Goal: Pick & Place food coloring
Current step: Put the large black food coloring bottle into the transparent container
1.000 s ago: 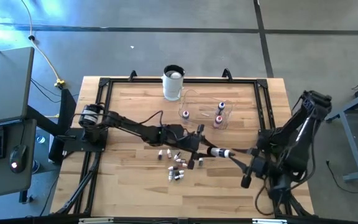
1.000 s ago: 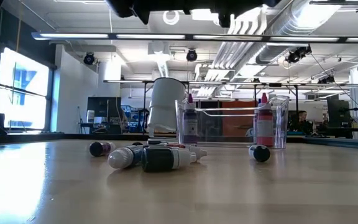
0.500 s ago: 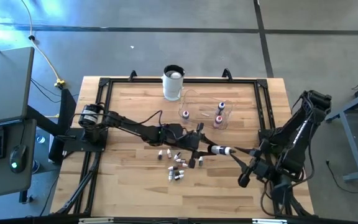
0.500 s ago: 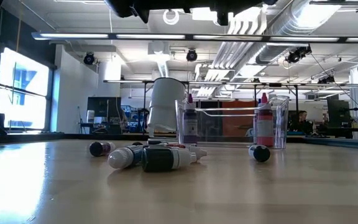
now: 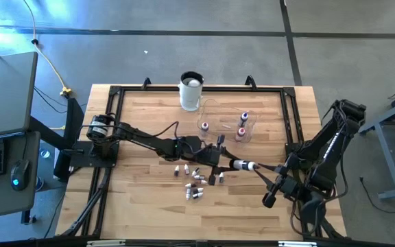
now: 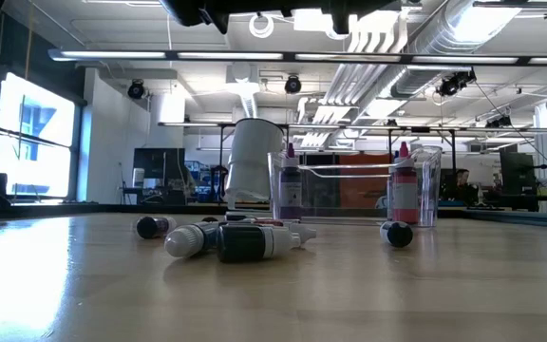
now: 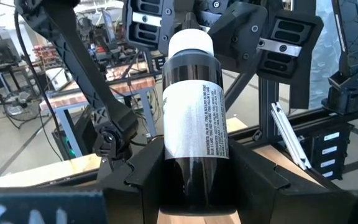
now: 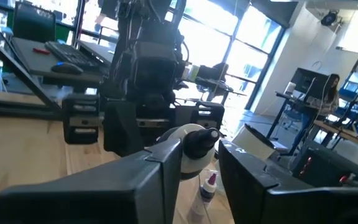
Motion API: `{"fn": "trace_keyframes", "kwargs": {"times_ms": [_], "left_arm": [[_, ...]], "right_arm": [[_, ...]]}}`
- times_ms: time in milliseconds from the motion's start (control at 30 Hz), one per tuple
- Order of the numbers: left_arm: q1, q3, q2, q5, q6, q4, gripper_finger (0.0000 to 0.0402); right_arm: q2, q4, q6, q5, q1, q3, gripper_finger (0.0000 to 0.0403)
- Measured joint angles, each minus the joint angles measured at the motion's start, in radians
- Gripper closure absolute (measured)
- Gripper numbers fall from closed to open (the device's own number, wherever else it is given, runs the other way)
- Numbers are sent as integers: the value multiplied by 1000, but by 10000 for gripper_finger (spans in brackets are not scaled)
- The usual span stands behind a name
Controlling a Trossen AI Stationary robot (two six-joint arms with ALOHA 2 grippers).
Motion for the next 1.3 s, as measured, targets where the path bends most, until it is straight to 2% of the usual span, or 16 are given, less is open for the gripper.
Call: {"fn": "trace_keyframes", "kwargs": {"times_ms": [133,300,500,667,833,1100,1300], "left_arm": [[0,0,-1,-2,19,21,254],[0,0,-1,7,30,69,254],[-3,3,-3,60,30,114,254],[-2,4,-4,103,18,171,254],[-2,5,-5,104,17,185,254],[-1,5,-5,106,18,179,254],[-1,5,-4,105,21,183,254]], "right_arm": [[0,111,-112,2,-10,0,314],[0,365,-398,-14,-11,0,317],[0,660,-700,-156,-12,0,306],[1,830,-911,-217,-26,-2,293],[2,912,-991,-277,-67,-2,282],[2,933,-991,-363,-115,-2,278],[2,935,-986,-305,-95,-2,278]]}}
